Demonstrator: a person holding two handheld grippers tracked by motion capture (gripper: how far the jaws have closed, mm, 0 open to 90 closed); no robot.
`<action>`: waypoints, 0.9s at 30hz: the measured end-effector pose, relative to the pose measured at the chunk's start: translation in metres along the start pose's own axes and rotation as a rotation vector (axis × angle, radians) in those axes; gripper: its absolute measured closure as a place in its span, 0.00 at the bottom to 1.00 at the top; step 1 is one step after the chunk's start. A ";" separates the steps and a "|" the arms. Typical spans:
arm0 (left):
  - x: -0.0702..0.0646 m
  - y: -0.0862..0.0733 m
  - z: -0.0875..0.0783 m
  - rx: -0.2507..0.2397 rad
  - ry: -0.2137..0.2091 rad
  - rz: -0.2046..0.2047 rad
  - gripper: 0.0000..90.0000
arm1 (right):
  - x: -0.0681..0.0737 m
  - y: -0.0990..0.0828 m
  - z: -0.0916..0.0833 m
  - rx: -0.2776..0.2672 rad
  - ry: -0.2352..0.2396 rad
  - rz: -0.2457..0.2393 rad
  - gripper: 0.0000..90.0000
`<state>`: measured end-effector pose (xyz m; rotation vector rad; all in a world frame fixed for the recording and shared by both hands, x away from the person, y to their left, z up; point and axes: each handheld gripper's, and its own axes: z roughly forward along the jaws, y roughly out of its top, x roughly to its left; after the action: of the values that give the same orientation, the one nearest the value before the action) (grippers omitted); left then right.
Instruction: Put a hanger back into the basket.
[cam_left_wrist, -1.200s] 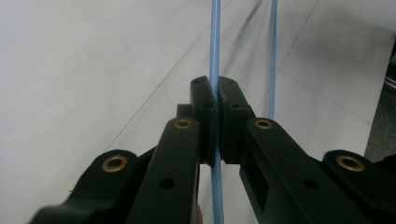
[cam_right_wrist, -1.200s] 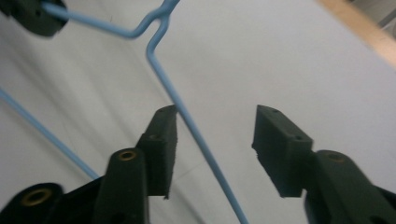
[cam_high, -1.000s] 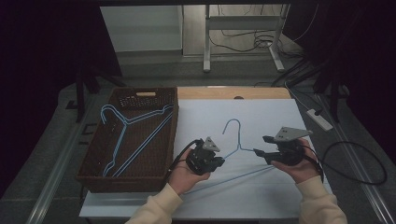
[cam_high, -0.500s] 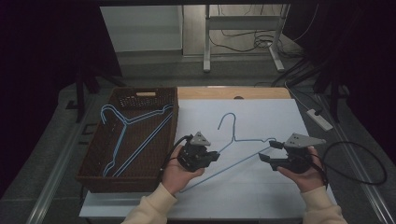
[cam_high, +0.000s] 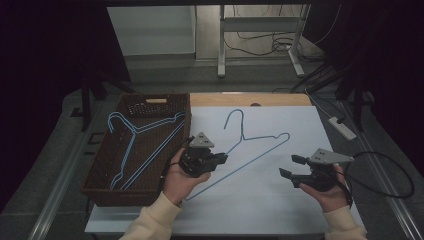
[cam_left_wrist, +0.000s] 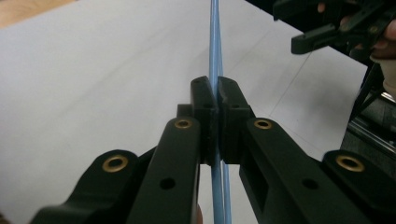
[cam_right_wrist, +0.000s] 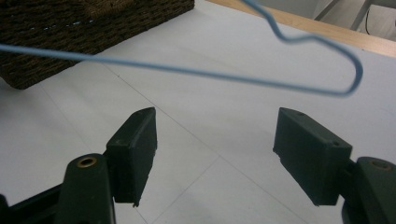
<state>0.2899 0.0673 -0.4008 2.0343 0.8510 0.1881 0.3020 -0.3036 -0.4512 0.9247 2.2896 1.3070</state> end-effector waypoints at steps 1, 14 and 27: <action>0.001 0.001 -0.004 -0.006 0.003 -0.002 0.97 | 0.000 -0.001 0.000 0.005 0.000 0.003 0.35; 0.024 0.000 -0.051 -0.079 0.042 -0.030 0.97 | -0.001 -0.007 0.005 0.024 -0.013 -0.005 0.35; 0.050 -0.015 -0.101 -0.145 0.122 -0.048 0.97 | 0.000 -0.009 0.008 0.031 -0.024 -0.014 0.35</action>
<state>0.2767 0.1734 -0.3624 1.8808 0.9330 0.3398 0.3035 -0.3021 -0.4631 0.9273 2.2995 1.2515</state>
